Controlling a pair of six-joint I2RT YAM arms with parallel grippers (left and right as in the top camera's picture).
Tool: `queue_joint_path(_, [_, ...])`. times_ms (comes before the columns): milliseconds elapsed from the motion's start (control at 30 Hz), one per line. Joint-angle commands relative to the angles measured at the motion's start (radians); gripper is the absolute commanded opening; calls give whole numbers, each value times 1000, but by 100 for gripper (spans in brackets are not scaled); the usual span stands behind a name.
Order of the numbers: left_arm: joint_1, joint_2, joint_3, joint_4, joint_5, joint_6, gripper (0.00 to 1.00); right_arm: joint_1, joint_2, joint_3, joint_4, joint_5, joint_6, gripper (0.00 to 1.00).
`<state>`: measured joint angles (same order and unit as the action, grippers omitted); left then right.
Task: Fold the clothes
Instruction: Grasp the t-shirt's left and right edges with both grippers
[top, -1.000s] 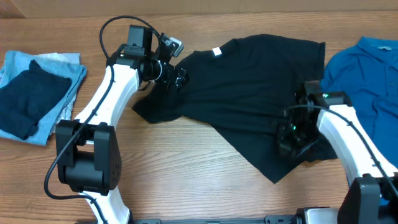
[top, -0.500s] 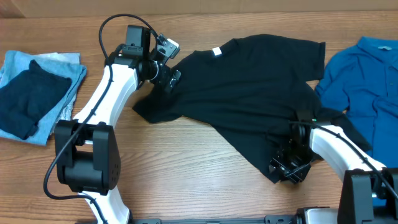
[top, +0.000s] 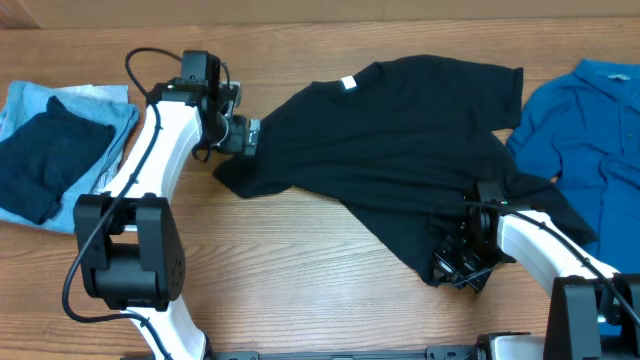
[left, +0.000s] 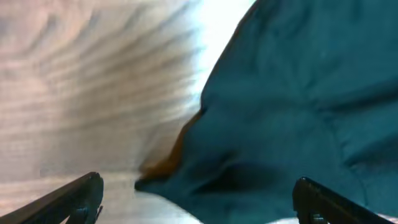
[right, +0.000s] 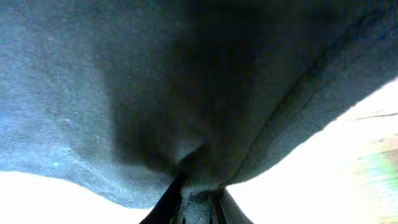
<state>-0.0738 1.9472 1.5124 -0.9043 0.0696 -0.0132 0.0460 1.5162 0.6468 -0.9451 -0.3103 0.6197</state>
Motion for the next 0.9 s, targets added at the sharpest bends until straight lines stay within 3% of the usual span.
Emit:
queue_joint_path(0, [2,9,-18,-34,-27,-31,100,0,8,-22,48,51,-51,14])
queue_joint_path(133, [2,10,-76,9,-89,-16,98,0,8,-22,49,62,-52,15])
queue_joint_path(267, [2,10,-190,167,-69,80,97,0,8,-22,51,62,-51,15])
queue_joint_path(367, [2,11,-233,243,-69,128,86,0,8,-22,52,62,-51,16])
queue_joint_path(467, [2,11,-284,321,-69,175,84,0,8,-22,52,62,-51,17])
queue_joint_path(500, [2,11,-296,339,-69,185,77,0,8,-22,52,62,-51,18])
queue_joint_path(533, [2,11,-297,339,-69,186,61,0,8,-22,52,62,-51,18])
queue_joint_path(567, [2,11,-297,340,-69,186,34,0,8,-22,52,62,-51,18])
queue_joint_path(600, [2,11,-297,341,-69,186,17,0,8,-22,52,62,-51,18])
queue_joint_path(633, [2,11,-297,347,-69,186,6,0,8,-22,51,62,-51,18])
queue_joint_path(733, [2,11,-289,363,-69,185,4,0,8,-22,51,62,-51,17])
queue_joint_path(833, [2,2,-263,334,-68,170,4,0,8,-22,50,61,-51,4])
queue_joint_path(867, [2,-8,-228,289,-45,154,4,0,8,-14,42,54,-53,4])
